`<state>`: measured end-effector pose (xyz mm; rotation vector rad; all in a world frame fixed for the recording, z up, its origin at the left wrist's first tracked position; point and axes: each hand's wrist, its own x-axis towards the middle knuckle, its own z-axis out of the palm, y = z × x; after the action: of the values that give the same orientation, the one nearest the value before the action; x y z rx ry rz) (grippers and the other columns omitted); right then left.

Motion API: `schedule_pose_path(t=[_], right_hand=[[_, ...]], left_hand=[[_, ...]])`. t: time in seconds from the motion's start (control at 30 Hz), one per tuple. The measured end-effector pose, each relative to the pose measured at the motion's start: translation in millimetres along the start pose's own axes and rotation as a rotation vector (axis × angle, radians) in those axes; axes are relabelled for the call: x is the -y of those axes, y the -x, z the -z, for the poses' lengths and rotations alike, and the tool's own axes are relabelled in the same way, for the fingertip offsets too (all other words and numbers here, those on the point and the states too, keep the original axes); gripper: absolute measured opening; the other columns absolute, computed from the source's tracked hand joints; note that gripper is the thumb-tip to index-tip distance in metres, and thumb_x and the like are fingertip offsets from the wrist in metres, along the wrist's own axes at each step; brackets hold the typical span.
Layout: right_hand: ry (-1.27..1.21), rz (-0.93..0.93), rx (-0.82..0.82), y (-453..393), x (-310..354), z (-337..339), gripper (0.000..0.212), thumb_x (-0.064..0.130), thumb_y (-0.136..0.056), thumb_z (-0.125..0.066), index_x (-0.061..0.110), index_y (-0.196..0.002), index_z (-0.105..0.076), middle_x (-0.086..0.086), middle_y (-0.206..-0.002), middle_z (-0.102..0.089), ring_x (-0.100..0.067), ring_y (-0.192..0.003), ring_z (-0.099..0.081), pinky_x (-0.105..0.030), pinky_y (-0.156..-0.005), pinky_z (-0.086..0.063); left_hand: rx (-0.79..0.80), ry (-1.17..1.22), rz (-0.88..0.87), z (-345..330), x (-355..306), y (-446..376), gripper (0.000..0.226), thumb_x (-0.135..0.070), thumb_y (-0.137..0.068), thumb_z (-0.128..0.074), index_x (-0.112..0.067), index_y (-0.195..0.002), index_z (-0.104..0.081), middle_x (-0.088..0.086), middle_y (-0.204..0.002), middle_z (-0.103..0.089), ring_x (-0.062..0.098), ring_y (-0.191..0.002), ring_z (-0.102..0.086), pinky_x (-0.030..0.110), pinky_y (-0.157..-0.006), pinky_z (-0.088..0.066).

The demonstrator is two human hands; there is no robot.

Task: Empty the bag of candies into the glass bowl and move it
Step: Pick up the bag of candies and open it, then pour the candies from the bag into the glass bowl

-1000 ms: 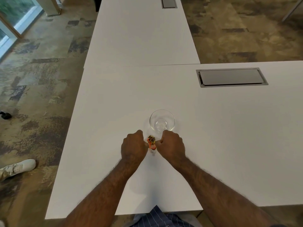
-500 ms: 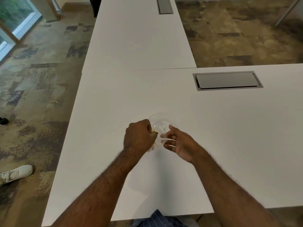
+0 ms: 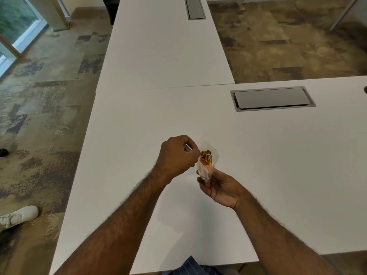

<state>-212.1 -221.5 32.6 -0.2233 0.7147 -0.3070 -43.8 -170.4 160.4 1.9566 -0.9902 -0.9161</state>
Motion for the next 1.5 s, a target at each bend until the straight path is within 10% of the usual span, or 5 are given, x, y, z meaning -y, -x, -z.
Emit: schedule_pose_path(t=[0.23,0.4,0.73,1.13,1.5], right_hand=[[-0.171,0.085,-0.033,-5,15,3,0.049,0.010,-0.079,-0.069,0.005,-0.127,-0.058,-0.016,-0.102,-0.075,-0.028,-0.084,-0.074,-0.033,-0.066,-0.063],[-0.190,0.157,-0.050,-11,29,5,0.042,0.012,-0.080,-0.068,0.007,-0.122,-0.064,-0.014,-0.104,-0.075,-0.026,-0.086,-0.074,-0.032,-0.068,-0.062],[-0.149,0.186,-0.168,-22,38,18,0.019,0.010,-0.081,-0.065,0.009,-0.095,-0.078,-0.014,-0.100,-0.076,-0.024,-0.081,-0.074,-0.030,-0.070,-0.063],[0.210,0.236,-0.419,-44,39,7,0.013,0.003,-0.095,-0.057,0.010,-0.104,-0.062,-0.013,-0.097,-0.067,-0.029,-0.084,-0.065,-0.025,-0.057,-0.060],[1.062,0.478,-0.684,-54,46,-38,0.012,0.016,-0.081,-0.064,0.017,-0.082,-0.076,-0.005,-0.079,-0.076,-0.026,-0.083,-0.073,-0.042,-0.084,-0.060]], left_hand=[[-0.020,0.366,0.089,-2,14,-24,0.028,-0.044,-0.081,-0.067,-0.016,-0.080,-0.071,0.002,-0.064,-0.073,0.014,-0.058,-0.068,0.022,-0.055,-0.053],[-0.292,-0.003,0.201,-22,68,-47,0.028,-0.035,-0.084,-0.064,-0.016,-0.104,-0.066,-0.002,-0.079,-0.070,0.020,-0.085,-0.069,0.031,-0.081,-0.053],[-0.034,-0.081,0.396,-45,124,-59,0.054,-0.021,-0.092,-0.055,-0.019,-0.144,-0.041,0.009,-0.133,-0.060,0.025,-0.126,-0.052,0.030,-0.103,-0.039],[-0.051,-0.082,0.367,-51,128,-64,0.055,-0.007,-0.086,-0.056,-0.015,-0.140,-0.046,0.014,-0.122,-0.066,0.026,-0.110,-0.061,0.032,-0.091,-0.049],[-0.038,-0.072,0.365,-51,128,-63,0.051,-0.010,-0.086,-0.054,-0.017,-0.136,-0.048,0.010,-0.098,-0.071,0.017,-0.085,-0.056,0.024,-0.075,-0.046]])
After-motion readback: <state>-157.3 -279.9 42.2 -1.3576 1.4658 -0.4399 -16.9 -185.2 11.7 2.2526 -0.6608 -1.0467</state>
